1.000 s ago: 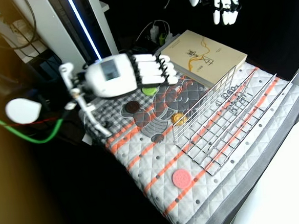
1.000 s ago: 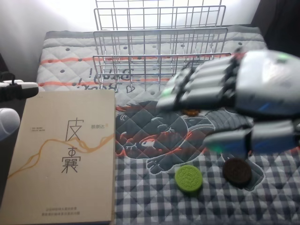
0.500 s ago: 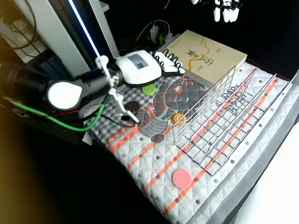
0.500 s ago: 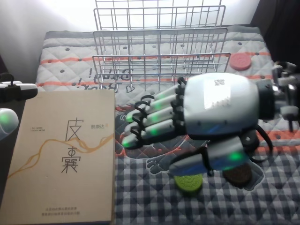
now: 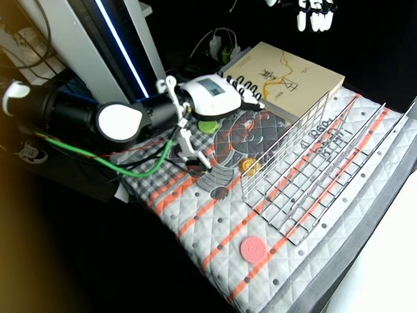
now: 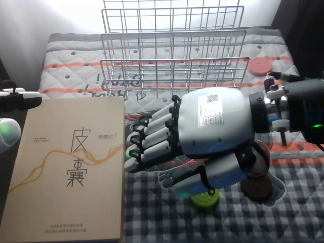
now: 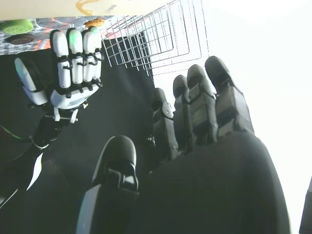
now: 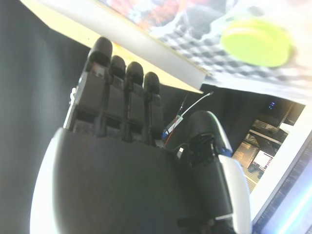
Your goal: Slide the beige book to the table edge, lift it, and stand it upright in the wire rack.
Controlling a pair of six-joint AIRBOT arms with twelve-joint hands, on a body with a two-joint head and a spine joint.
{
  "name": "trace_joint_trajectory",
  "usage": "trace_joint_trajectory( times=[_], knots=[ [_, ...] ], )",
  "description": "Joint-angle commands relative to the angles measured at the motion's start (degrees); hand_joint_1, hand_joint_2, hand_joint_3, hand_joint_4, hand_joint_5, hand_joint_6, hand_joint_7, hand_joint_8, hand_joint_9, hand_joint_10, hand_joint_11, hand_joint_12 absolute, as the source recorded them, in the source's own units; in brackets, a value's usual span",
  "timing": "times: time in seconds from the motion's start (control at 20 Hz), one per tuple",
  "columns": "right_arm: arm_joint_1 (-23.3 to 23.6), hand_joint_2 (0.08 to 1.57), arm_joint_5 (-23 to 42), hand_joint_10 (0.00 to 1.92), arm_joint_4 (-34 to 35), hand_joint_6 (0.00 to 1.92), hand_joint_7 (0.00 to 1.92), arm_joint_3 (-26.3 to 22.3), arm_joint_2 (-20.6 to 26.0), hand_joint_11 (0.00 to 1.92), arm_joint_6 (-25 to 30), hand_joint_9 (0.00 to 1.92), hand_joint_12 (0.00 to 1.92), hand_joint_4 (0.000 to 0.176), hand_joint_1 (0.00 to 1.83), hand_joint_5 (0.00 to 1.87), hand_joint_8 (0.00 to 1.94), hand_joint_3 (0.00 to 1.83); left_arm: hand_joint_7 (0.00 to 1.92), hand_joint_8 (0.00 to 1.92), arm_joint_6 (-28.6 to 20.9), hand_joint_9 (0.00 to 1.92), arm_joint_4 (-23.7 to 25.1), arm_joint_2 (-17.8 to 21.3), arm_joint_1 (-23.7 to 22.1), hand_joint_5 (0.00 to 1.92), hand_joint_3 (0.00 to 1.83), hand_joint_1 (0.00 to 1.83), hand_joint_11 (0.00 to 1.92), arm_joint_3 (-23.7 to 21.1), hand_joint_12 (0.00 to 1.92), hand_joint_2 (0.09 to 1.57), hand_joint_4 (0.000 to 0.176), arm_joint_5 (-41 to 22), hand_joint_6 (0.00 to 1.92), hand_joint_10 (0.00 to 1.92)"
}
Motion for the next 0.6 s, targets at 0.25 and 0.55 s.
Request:
trace_joint_trajectory(
  times=[0.25,0.55],
  knots=[
    [1.22,1.44,2.56,0.00,2.75,0.00,0.35,1.55,-2.65,0.41,0.31,0.29,0.05,0.000,0.00,0.33,0.00,0.00,0.37,0.00,-1.00,0.30,-0.38,-0.01,-0.03,0.47,0.00,0.00,0.00,0.45,0.65,1.39,0.093,-7.33,0.00,0.00],
    [2.09,1.46,2.40,0.00,2.75,0.00,0.36,3.33,-5.20,0.38,0.30,0.29,0.04,0.000,0.00,0.33,0.00,0.00,0.37,0.00,-1.19,0.30,-0.35,-0.09,-0.03,0.47,0.00,0.00,0.00,0.49,0.65,1.39,0.095,-7.52,0.00,0.00]
  ],
)
